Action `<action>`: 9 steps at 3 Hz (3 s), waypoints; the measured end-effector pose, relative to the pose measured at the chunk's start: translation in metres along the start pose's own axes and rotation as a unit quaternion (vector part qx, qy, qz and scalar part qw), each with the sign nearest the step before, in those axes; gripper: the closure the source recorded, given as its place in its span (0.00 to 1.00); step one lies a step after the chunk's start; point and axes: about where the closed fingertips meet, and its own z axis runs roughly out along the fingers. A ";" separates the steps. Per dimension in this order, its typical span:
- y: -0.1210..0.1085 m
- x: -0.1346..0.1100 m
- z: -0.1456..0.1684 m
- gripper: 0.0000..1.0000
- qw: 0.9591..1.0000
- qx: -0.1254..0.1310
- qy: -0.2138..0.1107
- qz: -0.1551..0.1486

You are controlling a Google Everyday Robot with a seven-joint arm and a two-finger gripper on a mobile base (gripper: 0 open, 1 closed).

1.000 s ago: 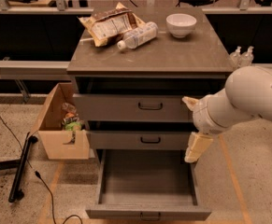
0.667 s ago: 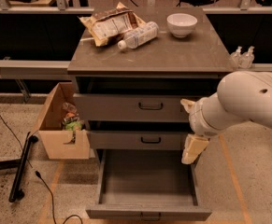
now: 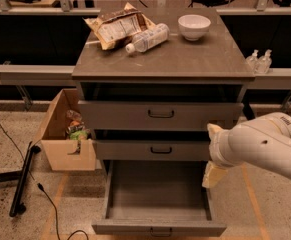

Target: Open middle drawer

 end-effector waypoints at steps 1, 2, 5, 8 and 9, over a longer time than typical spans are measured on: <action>-0.004 0.021 0.031 0.00 1.000 0.026 -0.004 0.010; -0.011 0.039 0.068 0.00 0.999 0.027 -0.017 0.013; -0.024 0.087 0.181 0.00 0.997 -0.039 -0.072 0.005; -0.043 0.087 0.244 0.00 0.994 -0.065 -0.087 -0.014; -0.053 0.087 0.254 0.18 0.993 -0.067 -0.091 -0.022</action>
Offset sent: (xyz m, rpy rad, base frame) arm 0.0692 -0.0494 -0.1071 0.0618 -0.0675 0.0146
